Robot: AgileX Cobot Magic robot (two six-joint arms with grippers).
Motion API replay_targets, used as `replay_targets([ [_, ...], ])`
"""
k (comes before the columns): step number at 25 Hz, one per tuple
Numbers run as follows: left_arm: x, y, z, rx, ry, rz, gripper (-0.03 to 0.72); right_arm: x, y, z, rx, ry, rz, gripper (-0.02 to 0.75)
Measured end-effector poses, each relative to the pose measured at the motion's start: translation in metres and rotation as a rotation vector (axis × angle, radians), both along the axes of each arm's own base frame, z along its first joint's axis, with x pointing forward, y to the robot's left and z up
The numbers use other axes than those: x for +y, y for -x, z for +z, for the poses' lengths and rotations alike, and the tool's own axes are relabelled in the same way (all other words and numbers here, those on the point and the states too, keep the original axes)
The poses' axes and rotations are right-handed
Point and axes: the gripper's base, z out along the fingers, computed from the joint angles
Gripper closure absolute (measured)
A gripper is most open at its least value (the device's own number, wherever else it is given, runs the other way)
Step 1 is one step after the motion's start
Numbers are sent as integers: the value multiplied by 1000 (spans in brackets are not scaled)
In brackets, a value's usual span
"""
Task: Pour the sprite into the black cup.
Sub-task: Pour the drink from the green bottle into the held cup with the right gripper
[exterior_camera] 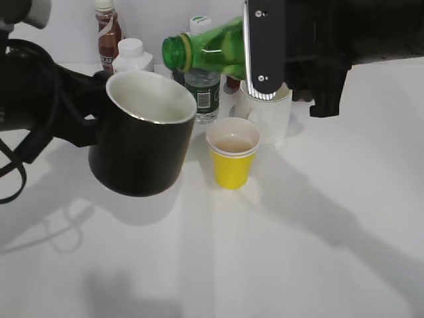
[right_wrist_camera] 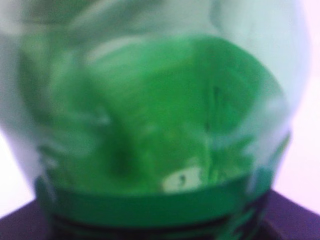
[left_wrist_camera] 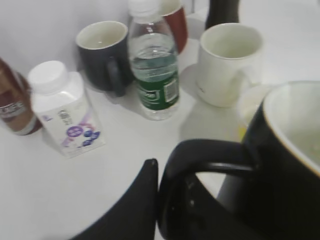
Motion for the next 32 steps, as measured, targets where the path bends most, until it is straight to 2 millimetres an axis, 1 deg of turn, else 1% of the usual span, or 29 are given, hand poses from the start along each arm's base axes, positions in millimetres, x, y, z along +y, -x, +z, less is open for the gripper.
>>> replay_targets([
  [5, -8, 4, -2, 7, -2, -33, 629, -1, -2, 2, -61, 67, 32, 322],
  [14, -8, 5, -3, 19, -11, -32, 629, 1, -4, 7, -168, 152, 110, 322],
  [21, -7, 5, -4, 24, -15, -31, 629, 1, -4, 8, -199, 188, 129, 322],
  [32, -7, 5, -4, 26, -17, -31, 629, 2, -4, 8, -207, 191, 137, 322],
])
